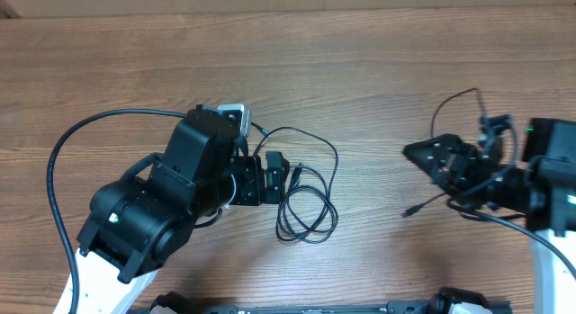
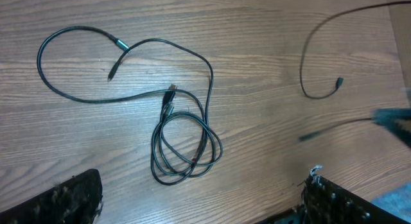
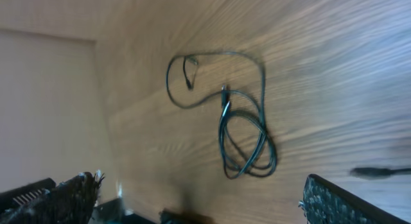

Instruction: Untangle cables

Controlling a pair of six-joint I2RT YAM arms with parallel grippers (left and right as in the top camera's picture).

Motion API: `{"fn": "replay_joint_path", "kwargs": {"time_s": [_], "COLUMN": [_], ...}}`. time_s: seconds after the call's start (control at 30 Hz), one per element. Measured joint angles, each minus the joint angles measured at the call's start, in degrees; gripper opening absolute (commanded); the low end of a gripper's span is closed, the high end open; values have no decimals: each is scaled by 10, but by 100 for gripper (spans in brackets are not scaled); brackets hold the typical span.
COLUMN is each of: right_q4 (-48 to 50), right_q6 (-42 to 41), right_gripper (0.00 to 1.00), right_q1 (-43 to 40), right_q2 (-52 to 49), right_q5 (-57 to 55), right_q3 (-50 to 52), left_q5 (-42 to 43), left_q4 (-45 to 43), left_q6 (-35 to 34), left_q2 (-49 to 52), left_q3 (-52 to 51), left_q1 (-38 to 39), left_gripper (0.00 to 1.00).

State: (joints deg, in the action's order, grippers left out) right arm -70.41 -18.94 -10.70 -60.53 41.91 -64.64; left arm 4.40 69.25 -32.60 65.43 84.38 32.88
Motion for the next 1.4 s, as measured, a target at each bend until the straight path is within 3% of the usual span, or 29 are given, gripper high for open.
{"fn": "replay_joint_path", "kwargs": {"time_s": [0.27, 0.5, 0.67, 0.87, 0.97, 1.03, 1.1, 1.3, 1.4], "right_q4": [119, 191, 287, 446, 420, 397, 366, 290, 285], "right_q6": [-53, -65, -66, -87, -146, -161, -169, -174, -145], "right_gripper": [100, 100, 100, 100, 100, 100, 99, 81, 81], "right_q1": [94, 61, -47, -297, -388, -400, -397, -371, -354], "right_q2": [-35, -73, -76, -93, -128, -159, -211, -342, -358], "right_q5": [-5, -113, -186, -273, -262, -243, -217, -113, -51], "right_q3": [93, 96, 78, -2, -10, -10, -9, 1, 5], "left_q5": [0, 0, 0, 0, 0, 0, 0, 0, 0], "left_q4": [0, 0, 0, 0, 0, 0, 0, 0, 0], "left_q6": [0, 0, 0, 0, 0, 0, 0, 0, 0], "left_q2": [0, 0, 0, 0, 0, 0, 0, 0, 0], "left_q3": [0, 0, 0, 0, 0, 0, 0, 0, 0], "left_q1": [0, 0, 0, 0, 0, 0, 0, 0, 0], "left_gripper": [100, 100, 100, 99, 99, 99, 100, 100, 100]}}
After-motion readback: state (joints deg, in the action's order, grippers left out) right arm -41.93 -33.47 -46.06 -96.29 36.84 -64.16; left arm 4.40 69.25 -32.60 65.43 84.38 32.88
